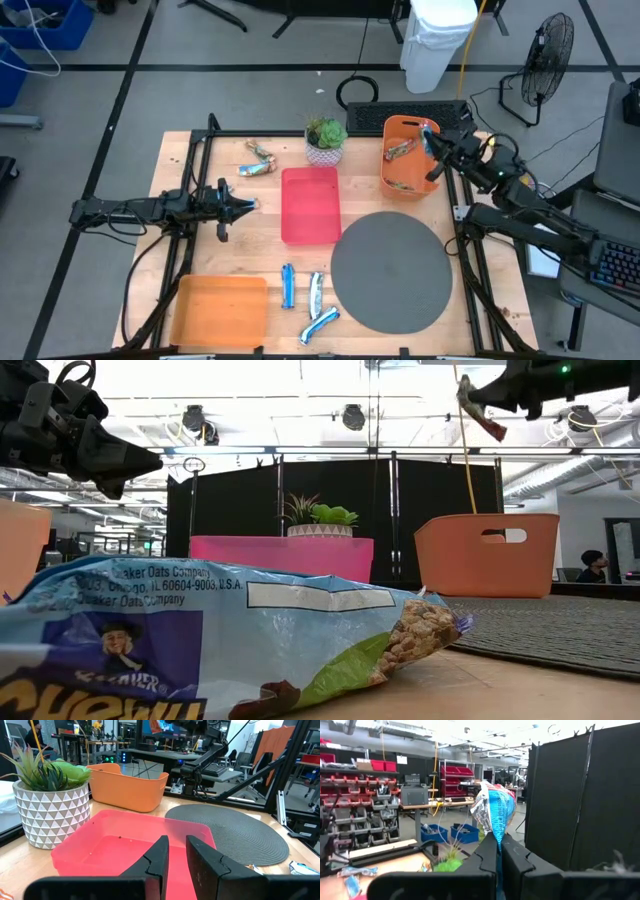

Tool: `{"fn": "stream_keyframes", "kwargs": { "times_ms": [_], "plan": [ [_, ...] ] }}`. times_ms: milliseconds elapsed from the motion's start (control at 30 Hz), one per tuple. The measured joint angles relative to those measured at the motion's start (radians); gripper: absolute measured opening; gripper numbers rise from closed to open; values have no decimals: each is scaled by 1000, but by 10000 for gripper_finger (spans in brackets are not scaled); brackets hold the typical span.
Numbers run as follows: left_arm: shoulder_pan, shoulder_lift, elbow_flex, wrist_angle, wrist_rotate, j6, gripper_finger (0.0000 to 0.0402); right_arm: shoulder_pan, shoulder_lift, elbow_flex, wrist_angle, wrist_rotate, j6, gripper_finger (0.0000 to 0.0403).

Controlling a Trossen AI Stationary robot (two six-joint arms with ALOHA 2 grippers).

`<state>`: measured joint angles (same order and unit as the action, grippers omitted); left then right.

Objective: Pick and place Granola Bars by type
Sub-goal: Put the green/red granola bar into the top right orange bin

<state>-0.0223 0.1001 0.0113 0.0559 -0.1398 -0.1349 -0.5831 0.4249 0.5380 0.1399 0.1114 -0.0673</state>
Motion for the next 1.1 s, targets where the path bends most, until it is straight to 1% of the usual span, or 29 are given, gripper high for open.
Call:
{"fn": "stream_keyframes", "kwargs": {
  "times_ms": [67,167,400,533,600,667,967,1100],
  "plan": [
    [0,0,0,0,0,0,72,0,14,25,-2,22,1,0],
    [0,0,0,0,0,0,72,0,46,72,-35,24,1,0],
    [0,0,0,0,0,0,72,0,173,216,-230,35,1,0],
    [0,0,0,0,0,0,72,0,255,288,-362,107,-40,0],
    [0,0,0,0,0,0,72,-5,290,307,-404,155,-73,0],
    [0,0,0,0,0,0,72,-20,320,310,-431,177,-86,0],
    [0,0,0,0,0,0,72,-123,450,311,-578,171,-41,0],
    [0,0,0,0,0,0,72,-156,504,310,-645,96,-9,0]
  ]
}}
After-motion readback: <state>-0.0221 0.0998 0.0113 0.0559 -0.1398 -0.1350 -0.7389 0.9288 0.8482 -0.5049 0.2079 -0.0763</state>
